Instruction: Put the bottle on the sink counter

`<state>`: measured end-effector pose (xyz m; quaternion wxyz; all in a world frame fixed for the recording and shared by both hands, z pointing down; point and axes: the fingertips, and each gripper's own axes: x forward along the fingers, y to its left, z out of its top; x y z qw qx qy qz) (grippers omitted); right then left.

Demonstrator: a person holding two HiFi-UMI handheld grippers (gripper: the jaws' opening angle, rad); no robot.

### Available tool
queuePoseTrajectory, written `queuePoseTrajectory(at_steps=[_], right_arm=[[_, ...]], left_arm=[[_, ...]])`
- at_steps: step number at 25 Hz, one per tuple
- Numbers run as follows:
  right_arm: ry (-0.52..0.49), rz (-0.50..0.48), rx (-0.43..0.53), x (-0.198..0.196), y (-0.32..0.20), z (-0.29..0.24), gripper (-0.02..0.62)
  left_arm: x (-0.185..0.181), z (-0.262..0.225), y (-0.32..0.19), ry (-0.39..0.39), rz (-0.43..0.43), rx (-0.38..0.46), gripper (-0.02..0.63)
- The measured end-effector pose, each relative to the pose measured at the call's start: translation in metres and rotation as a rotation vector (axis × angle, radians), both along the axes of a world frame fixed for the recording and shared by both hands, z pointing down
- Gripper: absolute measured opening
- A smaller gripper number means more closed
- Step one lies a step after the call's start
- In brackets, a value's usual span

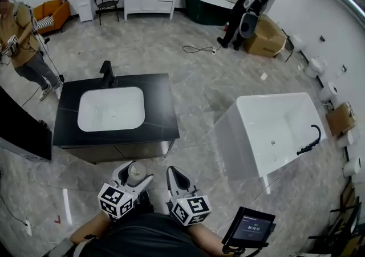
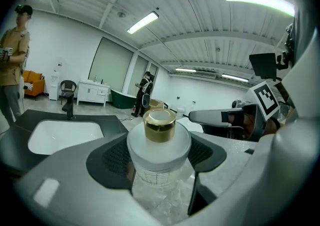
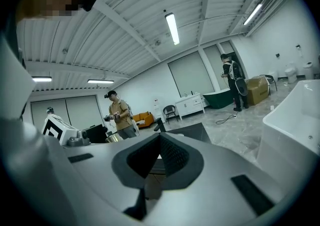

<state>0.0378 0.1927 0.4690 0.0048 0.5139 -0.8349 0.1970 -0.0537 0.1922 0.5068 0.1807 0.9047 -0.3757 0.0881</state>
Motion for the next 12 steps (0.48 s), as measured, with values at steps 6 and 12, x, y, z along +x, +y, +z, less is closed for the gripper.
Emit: queuePoseTrajectory(at_steps=[6, 12], right_arm=[[0.011, 0.007, -0.019, -0.027, -0.02, 0.003, -0.005], [0.019, 0.005, -0.031, -0.045, -0.027, 0.004, -0.005]], left_arm=[[-0.03, 0.003, -0.026, 0.021, -0.006, -0.007, 0.334], [-0.042, 0.004, -0.032, 0.028, 0.007, -0.014, 0.334]])
